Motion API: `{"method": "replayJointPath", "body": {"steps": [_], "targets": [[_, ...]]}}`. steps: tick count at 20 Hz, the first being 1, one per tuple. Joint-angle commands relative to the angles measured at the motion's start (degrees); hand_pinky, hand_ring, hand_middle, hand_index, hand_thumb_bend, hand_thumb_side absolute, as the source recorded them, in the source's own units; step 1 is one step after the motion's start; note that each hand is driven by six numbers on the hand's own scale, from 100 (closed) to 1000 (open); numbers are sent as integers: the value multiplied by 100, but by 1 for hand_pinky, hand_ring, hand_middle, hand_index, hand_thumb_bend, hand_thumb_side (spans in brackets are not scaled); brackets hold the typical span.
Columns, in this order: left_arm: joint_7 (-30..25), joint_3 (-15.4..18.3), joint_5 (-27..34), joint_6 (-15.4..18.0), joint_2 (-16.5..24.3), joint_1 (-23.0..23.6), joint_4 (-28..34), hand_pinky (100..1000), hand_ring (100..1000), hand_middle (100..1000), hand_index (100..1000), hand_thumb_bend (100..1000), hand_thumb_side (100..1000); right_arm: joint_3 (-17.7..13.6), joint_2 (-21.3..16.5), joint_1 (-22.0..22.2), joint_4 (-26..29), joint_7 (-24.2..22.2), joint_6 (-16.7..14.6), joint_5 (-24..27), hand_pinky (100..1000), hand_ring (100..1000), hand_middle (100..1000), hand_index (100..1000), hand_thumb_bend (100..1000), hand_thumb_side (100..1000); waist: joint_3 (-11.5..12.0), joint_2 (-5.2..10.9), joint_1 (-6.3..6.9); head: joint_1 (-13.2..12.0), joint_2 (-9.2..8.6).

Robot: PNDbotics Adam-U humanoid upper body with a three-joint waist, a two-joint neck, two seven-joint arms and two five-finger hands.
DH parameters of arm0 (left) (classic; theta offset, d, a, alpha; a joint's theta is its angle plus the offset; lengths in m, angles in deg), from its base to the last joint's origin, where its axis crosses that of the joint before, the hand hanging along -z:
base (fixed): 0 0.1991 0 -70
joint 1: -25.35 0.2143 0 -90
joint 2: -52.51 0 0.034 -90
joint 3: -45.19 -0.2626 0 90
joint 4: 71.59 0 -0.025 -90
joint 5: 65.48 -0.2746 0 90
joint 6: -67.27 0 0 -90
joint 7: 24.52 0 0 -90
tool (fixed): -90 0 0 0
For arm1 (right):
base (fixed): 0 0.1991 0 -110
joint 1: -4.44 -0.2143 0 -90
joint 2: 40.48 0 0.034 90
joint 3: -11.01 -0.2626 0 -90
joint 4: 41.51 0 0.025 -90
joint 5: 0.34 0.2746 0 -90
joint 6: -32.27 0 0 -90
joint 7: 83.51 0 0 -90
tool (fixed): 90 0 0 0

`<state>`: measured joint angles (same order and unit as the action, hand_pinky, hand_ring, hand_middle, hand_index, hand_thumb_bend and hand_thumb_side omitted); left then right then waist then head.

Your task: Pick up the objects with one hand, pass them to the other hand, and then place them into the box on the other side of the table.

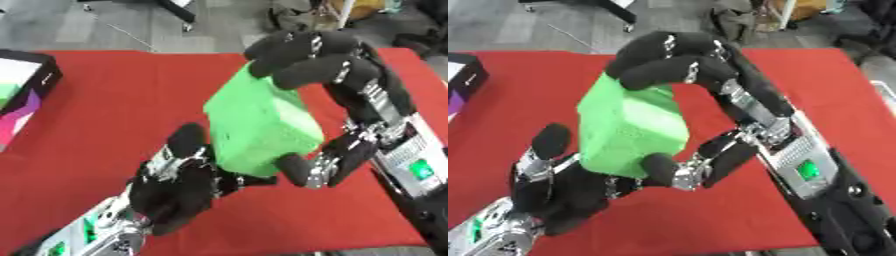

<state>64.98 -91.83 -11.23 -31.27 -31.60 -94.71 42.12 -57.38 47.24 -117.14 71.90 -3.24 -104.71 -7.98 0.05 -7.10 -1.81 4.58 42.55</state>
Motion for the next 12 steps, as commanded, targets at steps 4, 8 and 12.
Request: {"method": "replayJointPath", "body": {"steps": [4,8,12], "targets": [[306,-12,196,-77,-206,-256,88,957,761,709,676,554,644,13,-69,-99,119,-122,-30,74,759,552,662,839,100,274,8,51,6,42,-94],[402,-24,338,-67,-308,-316,88,953,758,708,677,561,644,15,-71,-85,119,-146,-23,72,762,546,661,838,100,277,14,47,5,72,-112],[467,-31,471,-46,-394,-353,88,948,754,706,677,566,640,28,-74,-61,119,-133,5,64,764,539,658,837,100,276,21,46,2,119,-120]]}}
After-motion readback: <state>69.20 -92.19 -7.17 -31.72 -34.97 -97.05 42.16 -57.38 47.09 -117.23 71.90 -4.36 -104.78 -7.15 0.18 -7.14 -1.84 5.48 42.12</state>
